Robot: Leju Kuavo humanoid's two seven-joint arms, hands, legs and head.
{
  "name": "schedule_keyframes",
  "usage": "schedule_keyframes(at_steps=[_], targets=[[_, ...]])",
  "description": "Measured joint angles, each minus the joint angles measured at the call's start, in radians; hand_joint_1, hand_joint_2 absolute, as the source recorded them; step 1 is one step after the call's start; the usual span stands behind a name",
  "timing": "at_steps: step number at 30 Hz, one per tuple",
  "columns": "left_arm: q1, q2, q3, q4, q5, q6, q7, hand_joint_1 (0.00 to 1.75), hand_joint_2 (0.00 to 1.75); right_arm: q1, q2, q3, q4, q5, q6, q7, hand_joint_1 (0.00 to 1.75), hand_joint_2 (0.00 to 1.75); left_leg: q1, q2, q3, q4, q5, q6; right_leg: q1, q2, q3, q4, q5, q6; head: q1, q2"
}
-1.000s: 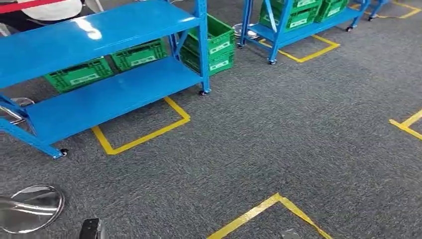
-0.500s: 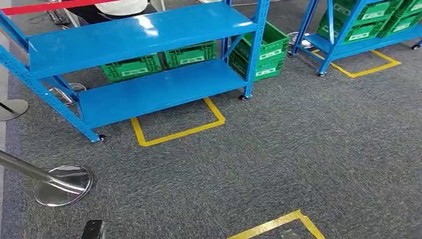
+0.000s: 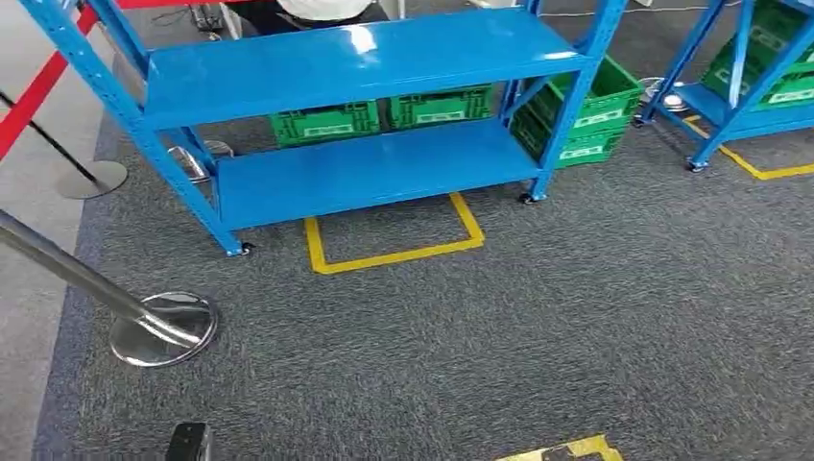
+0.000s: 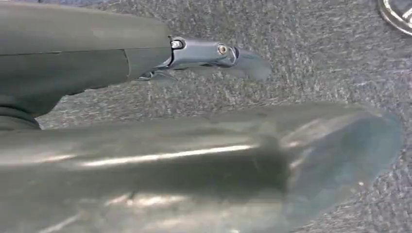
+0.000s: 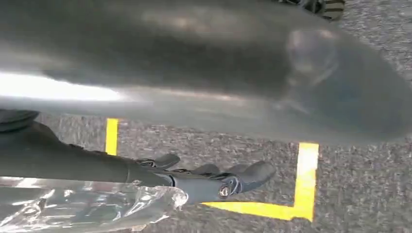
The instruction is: Take the parts from the cabinet and place them on the table.
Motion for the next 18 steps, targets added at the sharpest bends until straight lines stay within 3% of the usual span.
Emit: schedule_keyframes(at_steps=[1,2,3,4,5,7,8,9,10,11,12,13,14,16,17,18], targets=[[0.002,0.002,0.0,0.0,-0.001,0.0,0.0,0.0,0.0,-0.001,0.0,0.0,0.0,0.0,0.0,0.0,0.0,0.0,0.002,-0.018,0.003,-0.005,-0.006,0.005,-0.002,-0.004,0.01,0.008,0.008,0.01,0.0,0.0],[0.005,0.002,-0.002,0.0,-0.002,0.0,0.0,0.0,0.0,-0.003,0.0,0.0,0.0,0.0,0.0,0.001,0.0,0.0,0.007,-0.035,0.018,-0.006,-0.008,0.011,-0.003,-0.008,0.024,0.004,-0.002,0.019,0.003,0.0],[0.009,0.002,-0.003,0.0,-0.002,0.0,-0.002,0.0,0.0,-0.004,0.0,0.0,0.0,0.001,0.0,0.002,0.0,0.0,0.011,-0.049,0.029,-0.009,-0.01,0.016,-0.008,0.043,0.015,0.022,-0.018,0.022,0.008,0.0],[0.007,0.002,-0.003,0.0,-0.002,0.0,-0.002,0.0,0.0,-0.006,0.0,0.0,0.0,0.001,0.0,0.002,0.0,0.0,0.013,-0.059,0.035,-0.009,-0.015,0.022,-0.01,0.082,-0.013,0.076,-0.044,0.021,0.009,0.0],[0.003,0.002,-0.003,0.0,-0.002,0.0,-0.003,0.0,0.0,-0.003,0.0,0.0,0.0,0.002,0.0,0.003,0.0,0.0,0.013,-0.077,0.039,-0.009,-0.018,0.028,-0.01,0.101,-0.062,0.157,-0.075,0.023,0.014,0.0],[0.002,0.001,-0.003,0.0,-0.002,0.0,-0.005,0.0,0.0,0.002,0.0,0.0,0.0,0.003,0.0,0.003,0.0,0.0,0.013,-0.11,0.05,-0.009,-0.03,0.032,-0.009,0.115,-0.159,0.292,-0.123,0.025,0.018,0.0],[0.005,0.001,-0.003,0.0,0.0,0.001,-0.007,0.0,0.0,0.004,0.0,0.0,0.0,0.004,0.0,0.003,0.0,0.0,0.013,-0.126,0.061,-0.009,-0.039,0.032,-0.009,0.117,-0.189,0.312,-0.125,0.026,0.019,0.0],[0.009,0.001,-0.003,0.0,0.002,0.001,-0.008,0.0,0.0,0.005,0.0,0.0,0.0,0.006,0.0,0.003,0.0,0.0,0.013,-0.143,0.076,-0.009,-0.048,0.03,-0.009,0.117,-0.197,0.289,-0.103,0.026,0.018,0.0],[0.012,0.001,-0.003,0.0,0.005,0.002,-0.01,0.0,0.0,0.004,0.0,0.0,0.0,0.01,0.0,0.003,0.0,0.0,0.014,-0.16,0.093,-0.009,-0.059,0.026,-0.01,0.119,-0.188,0.232,-0.062,0.025,0.019,0.0],[0.012,0.001,-0.003,0.0,0.011,0.002,-0.011,0.0,0.0,0.004,0.0,0.0,0.0,0.016,-0.001,0.003,0.0,0.0,0.015,-0.175,0.111,-0.008,-0.07,0.022,-0.012,0.13,-0.171,0.154,-0.004,0.026,0.017,0.0],[0.012,0.001,-0.003,0.0,0.018,0.002,-0.011,0.0,0.0,0.004,0.0,0.001,0.0,0.022,-0.002,0.003,0.0,0.0,0.017,-0.186,0.124,-0.008,-0.082,0.018,-0.016,0.158,-0.157,0.082,0.067,0.027,0.02,0.0],[0.009,0.002,-0.002,0.0,0.028,0.003,-0.011,0.0,0.0,0.009,0.001,0.002,0.003,0.028,-0.003,0.006,0.0,0.0,0.014,-0.198,0.132,0.003,-0.095,0.011,-0.02,0.197,-0.165,0.025,0.12,0.025,0.026,0.0],[0.01,0.003,-0.001,0.0,0.037,0.004,-0.012,0.0,0.0,0.005,0.003,0.004,0.004,0.035,-0.006,0.008,0.0,0.0,0.015,-0.212,0.129,-0.004,-0.103,0.006,-0.016,0.186,-0.157,0.035,0.089,0.007,0.025,0.0],[0.012,0.003,0.001,0.0,0.05,0.005,-0.011,0.0,0.0,-0.001,0.003,0.006,0.004,0.05,-0.01,0.019,0.0,0.0,0.019,-0.214,0.14,-0.003,-0.105,-0.007,-0.009,0.171,-0.146,0.029,0.088,-0.013,0.027,0.0],[0.011,0.007,0.003,0.0,0.056,0.005,-0.011,0.0,0.0,-0.006,0.005,0.009,0.004,0.057,-0.014,0.02,0.0,0.0,0.019,-0.214,0.14,0.0,-0.108,-0.008,-0.014,0.168,-0.128,0.029,0.088,-0.021,0.024,0.0],[0.01,0.012,0.006,0.0,0.058,0.005,-0.011,0.0,0.0,-0.006,0.009,0.012,0.004,0.061,-0.014,0.022,0.0,0.0,0.017,-0.171,0.129,0.029,-0.1,-0.013,-0.014,0.165,-0.117,0.023,0.083,-0.026,0.026,0.0]])
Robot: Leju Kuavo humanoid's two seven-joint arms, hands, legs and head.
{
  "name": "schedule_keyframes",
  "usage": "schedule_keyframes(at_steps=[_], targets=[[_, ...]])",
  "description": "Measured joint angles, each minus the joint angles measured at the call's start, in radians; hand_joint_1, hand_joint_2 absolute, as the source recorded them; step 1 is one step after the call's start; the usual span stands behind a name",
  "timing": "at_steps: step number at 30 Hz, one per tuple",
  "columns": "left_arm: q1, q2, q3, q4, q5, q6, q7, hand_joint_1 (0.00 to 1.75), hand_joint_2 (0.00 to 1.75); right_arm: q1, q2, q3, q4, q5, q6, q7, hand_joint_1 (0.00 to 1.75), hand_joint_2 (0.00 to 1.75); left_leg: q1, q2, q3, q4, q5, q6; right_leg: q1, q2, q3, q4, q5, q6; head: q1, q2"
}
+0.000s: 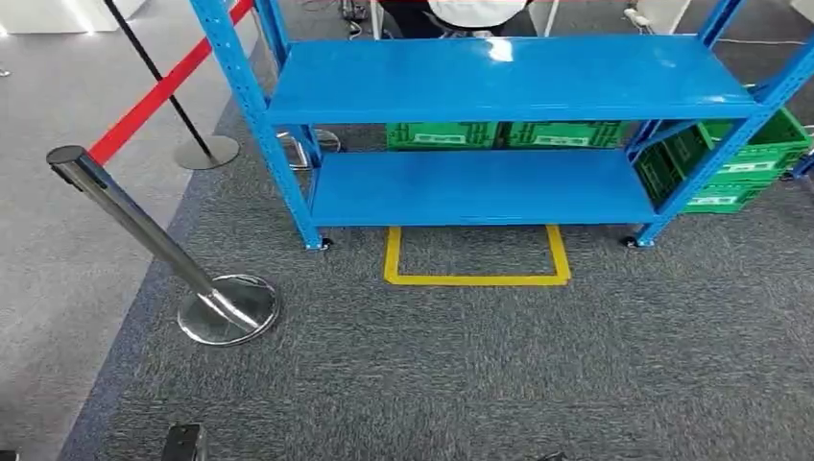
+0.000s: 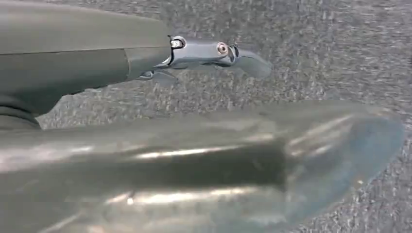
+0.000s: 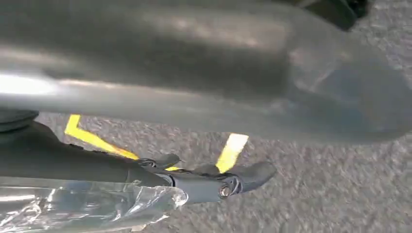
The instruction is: Take the parts from the cabinet and place them on the table.
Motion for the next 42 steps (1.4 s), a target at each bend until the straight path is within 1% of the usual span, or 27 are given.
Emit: schedule_keyframes(at_steps=[2,4,6,7,9,10,11,12,13,14,17,19,21,22,23,24,26,27,28,30,31,33,36,38,40,41,42], targets=[[-0.01,-0.002,0.003,0.0,0.007,-0.001,0.0,0.0,0.0,-0.004,0.002,0.004,0.0,0.004,-0.002,-0.001,0.0,0.0,0.0,0.067,-0.098,0.145,0.008,-0.02,0.0,-0.014,0.028,-0.009,-0.02,-0.009,-0.009,0.0],[-0.008,-0.001,0.004,0.0,0.01,-0.001,0.003,0.0,0.0,0.0,0.002,0.006,0.0,0.008,-0.002,-0.001,0.0,0.0,0.004,0.075,-0.196,0.249,-0.049,-0.03,-0.001,-0.024,0.058,-0.014,-0.046,-0.008,-0.01,0.0],[-0.001,0.002,0.008,0.0,0.011,-0.001,0.005,0.0,0.0,0.005,0.003,0.01,0.001,0.008,-0.002,-0.002,0.0,0.0,0.007,0.075,-0.25,0.254,-0.103,-0.03,-0.004,-0.029,0.1,-0.017,-0.077,-0.006,-0.011,0.0],[0.001,0.003,0.009,0.0,0.01,-0.001,0.006,0.0,0.0,0.005,0.005,0.01,0.001,0.008,-0.002,-0.002,0.0,0.0,0.007,0.075,-0.256,0.22,-0.098,-0.027,-0.004,-0.029,0.126,-0.019,-0.096,-0.003,-0.011,0.0],[0.005,0.008,0.01,0.0,0.01,-0.001,0.007,0.0,0.0,0.005,0.007,0.01,0.001,0.006,-0.001,-0.002,0.0,0.0,0.005,0.08,-0.246,0.102,0.028,-0.016,-0.005,-0.035,0.172,-0.031,-0.13,0.001,-0.011,0.0],[0.01,0.008,0.012,0.0,0.01,-0.001,0.011,0.0,0.0,0.007,0.008,0.01,0.003,0.002,0.001,-0.002,0.0,0.0,0.001,0.093,-0.245,0.037,0.158,-0.009,-0.003,-0.037,0.19,-0.04,-0.143,0.003,-0.009,0.0],[0.01,0.009,0.015,0.0,0.008,-0.001,0.014,0.0,0.0,0.004,0.008,0.01,0.004,-0.003,0.003,-0.003,0.0,0.0,-0.003,0.1,-0.246,-0.037,0.2,-0.006,0.003,-0.033,0.208,-0.044,-0.16,0.01,-0.017,0.0],[0.011,0.008,0.016,0.0,0.008,-0.001,0.016,0.0,0.0,0.003,0.008,0.009,0.004,-0.008,0.005,-0.003,0.0,0.0,-0.003,0.097,-0.232,-0.022,0.193,-0.005,0.004,-0.035,0.233,-0.07,-0.181,0.015,-0.011,0.0],[0.009,0.006,0.017,0.0,0.009,-0.001,0.016,0.0,0.0,0.003,0.008,0.009,0.003,-0.008,0.006,-0.004,0.0,0.0,0.0,0.09,-0.216,-0.04,0.173,0.0,0.007,-0.038,0.284,-0.075,-0.163,0.02,-0.012,0.0],[0.005,0.006,0.017,0.0,0.007,-0.002,0.016,0.0,0.0,0.0,0.008,0.008,0.003,-0.01,0.005,-0.005,0.0,0.0,0.001,0.089,-0.2,-0.044,0.157,0.004,0.007,-0.037,0.286,-0.067,-0.142,0.029,-0.005,0.0],[0.002,0.008,0.018,0.0,0.005,-0.002,0.016,0.0,0.0,-0.014,0.008,0.008,0.003,-0.021,0.01,-0.005,0.0,0.0,0.005,0.087,-0.13,-0.046,0.121,0.021,0.008,-0.039,0.166,0.157,-0.098,0.037,0.007,0.0],[0.002,0.008,0.018,0.0,-0.003,0.003,0.021,0.0,0.0,-0.013,0.008,0.008,0.003,-0.036,0.017,-0.004,0.0,0.0,0.003,0.089,-0.09,-0.046,0.085,0.03,0.012,-0.038,0.061,0.264,-0.188,0.037,0.009,0.0],[0.005,0.007,0.018,0.0,-0.005,0.005,0.023,0.0,0.0,-0.003,0.008,0.005,0.003,-0.043,0.024,-0.004,0.0,0.0,0.003,0.09,-0.033,-0.047,0.044,0.033,0.018,-0.038,-0.009,0.263,-0.316,0.028,0.015,0.0],[0.005,0.007,0.018,0.0,-0.005,0.006,0.025,0.0,0.0,-0.002,0.008,0.002,0.003,-0.044,0.025,-0.004,0.0,0.0,0.003,0.091,-0.005,-0.047,0.028,0.033,0.018,-0.038,-0.03,0.241,-0.343,0.026,0.018,0.0],[0.005,0.008,0.019,0.0,-0.005,0.009,0.029,0.0,0.0,-0.001,0.008,-0.002,0.003,-0.048,0.026,-0.004,0.0,0.0,0.003,0.095,0.029,-0.051,0.007,0.032,0.018,-0.041,-0.047,0.201,-0.328,0.025,0.02,0.0],[0.005,0.008,0.019,0.0,-0.005,0.012,0.032,0.0,0.0,0.0,0.008,-0.003,0.003,-0.052,0.028,-0.005,0.0,0.0,0.004,0.101,0.059,-0.056,-0.014,0.029,0.018,-0.054,-0.062,0.151,-0.251,0.024,0.021,0.0],[0.007,0.011,0.019,0.0,-0.006,0.015,0.039,0.0,0.0,-0.003,0.011,-0.009,0.006,-0.058,0.034,-0.006,0.0,0.0,-0.01,0.109,0.102,-0.046,-0.071,0.019,0.01,-0.136,-0.083,0.032,0.035,0.025,0.038,0.001],[0.009,0.016,0.019,-0.001,-0.006,0.017,0.039,0.0,0.0,-0.011,0.014,-0.01,0.007,-0.058,0.038,-0.006,0.0,0.0,-0.019,0.117,0.126,-0.067,-0.097,0.019,0.01,-0.136,-0.067,0.043,0.036,0.015,0.032,-0.001],[0.003,0.016,0.02,-0.001,-0.006,0.017,0.039,0.0,0.0,-0.022,0.014,-0.011,0.006,-0.059,0.037,-0.007,0.0,0.0,-0.021,0.13,0.146,-0.071,-0.105,0.007,0.001,-0.105,-0.064,0.042,0.032,0.013,0.015,0.0],[-0.017,0.019,0.019,-0.001,-0.006,0.017,0.039,0.0,0.0,-0.046,0.014,-0.011,0.006,-0.059,0.037,-0.007,0.0,0.0,-0.02,0.129,0.134,-0.045,-0.089,-0.006,-0.008,-0.071,-0.063,0.045,0.03,0.019,0.02,0.0],[-0.023,0.017,0.019,-0.001,-0.006,0.017,0.039,0.0,0.0,-0.05,0.014,-0.011,0.006,-0.059,0.037,-0.008,0.0,0.0,-0.018,0.112,0.107,-0.005,-0.086,-0.016,-0.007,-0.064,-0.063,0.041,0.03,0.012,0.016,-0.001],[-0.019,0.017,0.019,-0.001,-0.006,0.017,0.039,0.0,0.0,-0.045,0.014,-0.012,0.006,-0.059,0.037,-0.008,0.0,0.0,-0.01,0.102,0.012,0.127,-0.146,-0.028,-0.006,-0.04,-0.052,0.033,0.021,0.004,0.013,-0.001],[-0.006,0.013,0.019,0.0,-0.006,0.016,0.039,0.0,0.0,-0.027,0.013,-0.015,0.006,-0.06,0.037,-0.008,0.0,0.0,-0.009,0.101,-0.121,0.257,-0.219,-0.019,0.003,-0.004,-0.034,0.03,0.008,-0.005,0.011,-0.001],[-0.006,0.013,0.019,0.0,-0.006,0.018,0.04,0.0,0.0,-0.021,0.013,-0.016,0.006,-0.062,0.038,-0.009,0.0,0.0,-0.018,0.091,-0.136,0.188,-0.145,0.009,0.019,0.021,-0.014,0.028,-0.002,-0.012,0.01,-0.001],[-0.004,0.014,0.019,-0.001,-0.012,0.024,0.045,0.0,0.0,-0.021,0.013,-0.019,0.006,-0.073,0.042,-0.01,0.0,0.0,-0.042,0.047,-0.121,0.056,0.01,0.06,0.026,0.041,0.001,0.017,-0.009,-0.02,0.008,-0.001],[-0.002,0.024,0.019,-0.001,-0.014,0.027,0.047,0.0,0.0,-0.024,0.019,-0.021,0.009,-0.077,0.048,-0.013,0.0,0.0,-0.062,0.008,-0.131,0.013,0.042,0.072,0.035,0.051,0.007,0.016,-0.01,-0.019,0.024,-0.001],[0.002,0.02,0.019,-0.002,-0.015,0.029,0.047,0.0,0.0,-0.029,0.018,-0.026,0.009,-0.084,0.048,-0.014,0.0,0.0,-0.067,-0.002,-0.133,-0.023,0.055,0.07,0.034,0.062,0.008,0.014,-0.011,-0.024,0.022,0.0]])
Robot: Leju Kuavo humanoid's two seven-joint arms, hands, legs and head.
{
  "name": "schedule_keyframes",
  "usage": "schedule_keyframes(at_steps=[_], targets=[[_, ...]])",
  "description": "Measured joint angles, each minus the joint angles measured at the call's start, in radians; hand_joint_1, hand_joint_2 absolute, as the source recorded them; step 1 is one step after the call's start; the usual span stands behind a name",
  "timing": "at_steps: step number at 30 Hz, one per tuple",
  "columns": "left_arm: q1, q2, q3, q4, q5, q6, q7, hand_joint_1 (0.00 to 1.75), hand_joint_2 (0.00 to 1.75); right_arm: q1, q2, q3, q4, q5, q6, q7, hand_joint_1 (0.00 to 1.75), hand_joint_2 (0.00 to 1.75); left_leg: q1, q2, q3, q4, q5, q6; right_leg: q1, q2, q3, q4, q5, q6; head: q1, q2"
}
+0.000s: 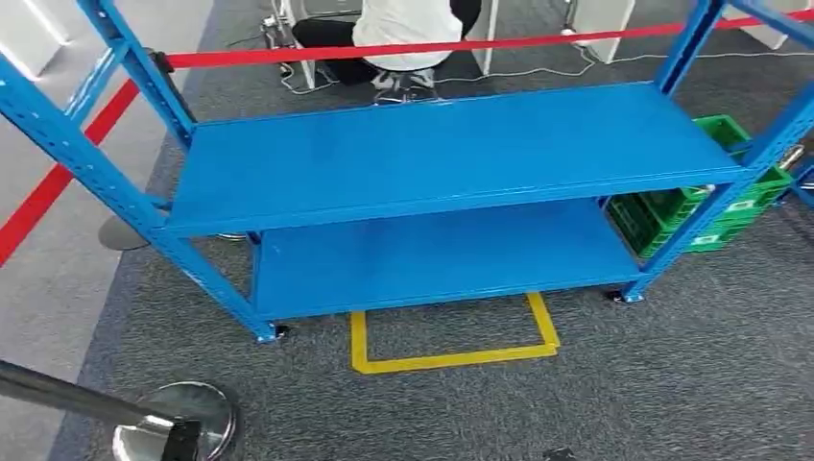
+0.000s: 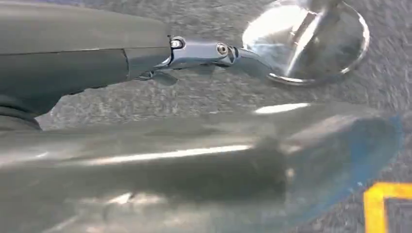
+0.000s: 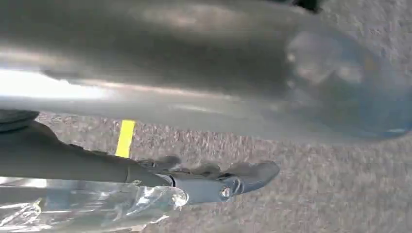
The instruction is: Take the parts from the cabinet and place them on the table.
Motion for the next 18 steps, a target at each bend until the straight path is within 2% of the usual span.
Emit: schedule_keyframes(at_steps=[1,2,3,4,5,6,7,8,9,10,11,12,13,14,15,16,18], targets=[[-0.002,-0.002,0.0,0.0,-0.001,0.004,0.002,0.0,0.0,0.001,0.0,-0.002,0.0,-0.003,0.003,-0.004,0.0,0.0,0.005,0.035,0.006,-0.008,0.014,-0.011,0.006,0.016,0.002,-0.011,-0.002,0.0,0.002,0.0],[-0.005,-0.002,0.0,0.001,-0.003,0.005,0.001,0.0,0.0,0.004,0.0,-0.007,0.0,-0.008,0.006,-0.003,0.0,0.0,0.006,0.039,0.01,-0.012,0.041,-0.009,0.007,0.023,0.002,-0.014,-0.003,0.002,0.003,0.0],[-0.007,-0.004,0.0,0.001,-0.005,0.005,0.001,0.0,0.0,0.008,-0.001,-0.01,0.0,-0.011,0.007,-0.004,0.0,0.0,0.017,0.05,0.019,-0.021,0.047,-0.007,0.015,0.029,0.0,-0.013,-0.009,0.007,0.006,0.0],[-0.009,-0.006,0.0,0.001,-0.007,0.005,0.001,0.0,0.0,0.012,-0.004,-0.013,-0.001,-0.014,0.007,-0.005,0.0,0.0,0.021,0.06,0.028,-0.027,0.049,-0.008,0.019,-0.011,0.003,0.001,-0.022,0.01,0.004,0.0],[-0.01,-0.007,0.0,0.001,-0.008,0.005,0.001,0.0,0.0,0.011,-0.004,-0.016,-0.001,-0.015,0.007,-0.005,0.0,0.0,0.023,0.068,0.034,-0.028,0.043,0.002,0.021,-0.057,-0.015,0.042,-0.054,0.02,0.012,0.0],[-0.008,-0.006,0.0,0.001,-0.008,0.005,0.003,0.0,0.0,0.008,-0.004,-0.016,-0.001,-0.016,0.008,-0.005,0.0,0.0,0.023,0.079,0.038,-0.028,0.038,0.006,0.016,-0.08,-0.049,0.11,-0.092,0.029,0.011,0.0],[-0.005,-0.007,0.0,0.001,-0.01,0.006,0.007,0.0,0.0,0.003,-0.004,-0.018,-0.001,-0.016,0.008,-0.005,0.0,0.0,0.024,0.09,0.042,-0.028,0.034,0.006,0.009,-0.09,-0.09,0.19,-0.129,0.034,0.011,0.0],[-0.003,-0.007,0.0,0.001,-0.009,0.009,0.011,0.0,0.0,0.001,-0.004,-0.021,-0.001,-0.017,0.008,-0.005,0.0,0.0,0.024,0.103,0.044,-0.027,0.028,0.005,0.004,-0.096,-0.131,0.264,-0.154,0.04,0.01,0.0],[-0.002,-0.006,0.0,0.001,-0.009,0.011,0.014,0.0,0.0,0.001,-0.004,-0.026,-0.001,-0.02,0.009,-0.005,0.0,0.0,0.025,0.113,0.049,-0.027,0.022,0.004,0.0,-0.099,-0.154,0.299,-0.153,0.045,0.012,0.0],[-0.002,-0.006,0.0,0.001,-0.009,0.013,0.018,0.0,0.0,0.004,-0.004,-0.029,-0.002,-0.022,0.009,-0.004,0.0,0.0,0.026,0.123,0.055,-0.027,0.014,0.002,-0.004,-0.101,-0.149,0.281,-0.127,0.05,0.009,0.0],[-0.002,-0.005,0.0,0.001,-0.009,0.013,0.02,0.0,0.0,0.005,-0.004,-0.032,-0.001,-0.023,0.009,-0.003,0.0,0.0,0.027,0.132,0.063,-0.027,0.007,0.0,-0.006,-0.104,-0.125,0.226,-0.085,0.052,0.012,0.0],[-0.002,-0.006,0.0,0.001,-0.009,0.013,0.021,0.0,0.0,0.005,-0.004,-0.033,-0.002,-0.025,0.009,-0.004,0.0,0.0,0.028,0.142,0.075,-0.027,-0.002,-0.003,-0.007,-0.112,-0.084,0.142,-0.036,0.053,0.01,0.0],[-0.002,-0.007,0.0,0.001,-0.009,0.014,0.021,0.0,0.0,0.004,-0.004,-0.034,-0.002,-0.026,0.009,-0.004,0.0,0.0,0.027,0.152,0.087,-0.027,-0.012,-0.007,-0.007,-0.143,-0.036,0.047,0.008,0.054,0.011,0.0],[0.0,-0.006,0.0,0.001,-0.01,0.015,0.021,0.0,0.0,0.002,-0.004,-0.034,-0.001,-0.026,0.01,-0.005,0.0,0.0,0.018,0.16,0.093,-0.025,-0.023,-0.014,0.0,-0.201,-0.011,0.003,0.003,0.055,0.013,0.0],[0.0,-0.005,0.0,0.001,-0.01,0.016,0.021,0.0,0.0,-0.004,-0.003,-0.034,-0.001,-0.026,0.01,-0.005,0.0,0.0,0.014,0.169,0.095,-0.018,-0.035,-0.016,-0.002,-0.185,-0.002,-0.009,0.0,0.036,0.014,0.0],[-0.001,-0.004,0.0,0.001,-0.01,0.016,0.021,0.0,0.0,-0.005,-0.003,-0.034,-0.001,-0.026,0.01,-0.005,0.0,0.0,0.012,0.179,0.097,-0.019,-0.036,-0.016,-0.002,-0.171,-0.003,-0.009,-0.002,0.029,0.006,0.0],[-0.003,-0.004,0.0,0.001,-0.01,0.018,0.021,0.0,0.0,-0.002,-0.003,-0.034,-0.001,-0.025,0.011,-0.005,0.0,0.0,0.013,0.201,0.105,-0.019,-0.046,-0.02,-0.002,-0.147,-0.001,-0.01,-0.006,0.021,0.006,0.0]])
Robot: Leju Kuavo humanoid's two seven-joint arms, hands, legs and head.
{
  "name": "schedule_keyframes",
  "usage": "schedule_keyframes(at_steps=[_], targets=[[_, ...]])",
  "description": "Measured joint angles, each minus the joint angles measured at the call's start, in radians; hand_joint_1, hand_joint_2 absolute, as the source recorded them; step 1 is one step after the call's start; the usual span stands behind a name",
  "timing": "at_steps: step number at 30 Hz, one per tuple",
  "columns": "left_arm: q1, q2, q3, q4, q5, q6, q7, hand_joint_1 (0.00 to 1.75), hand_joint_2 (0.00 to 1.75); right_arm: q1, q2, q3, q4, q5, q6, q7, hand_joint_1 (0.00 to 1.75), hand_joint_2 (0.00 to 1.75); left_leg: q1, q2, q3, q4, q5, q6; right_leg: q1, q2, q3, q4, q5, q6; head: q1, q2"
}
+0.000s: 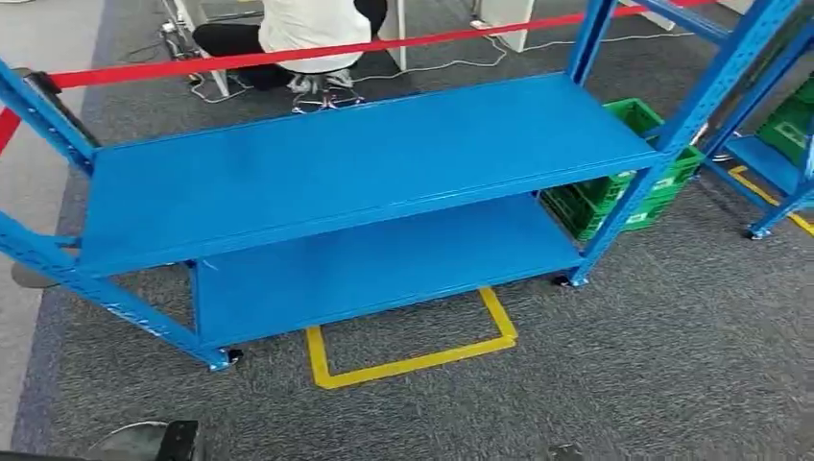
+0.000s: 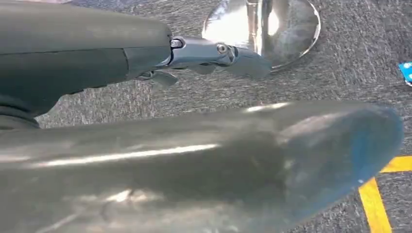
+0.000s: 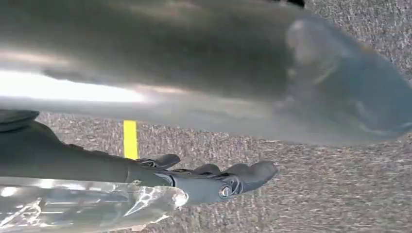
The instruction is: Take the parts from the cabinet and place them on the table.
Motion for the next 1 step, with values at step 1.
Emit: schedule_keyframes(at_steps=[1], targets=[[-0.001,0.008,0.0,-0.001,0.0,0.001,0.0,0.0,0.0,0.003,0.003,0.0,0.0,0.0,0.001,0.0,0.0,0.0,-0.002,0.006,0.008,0.0,-0.012,-0.003,-0.01,0.012,0.009,-0.003,-0.002,-0.005,0.0,0.0]])
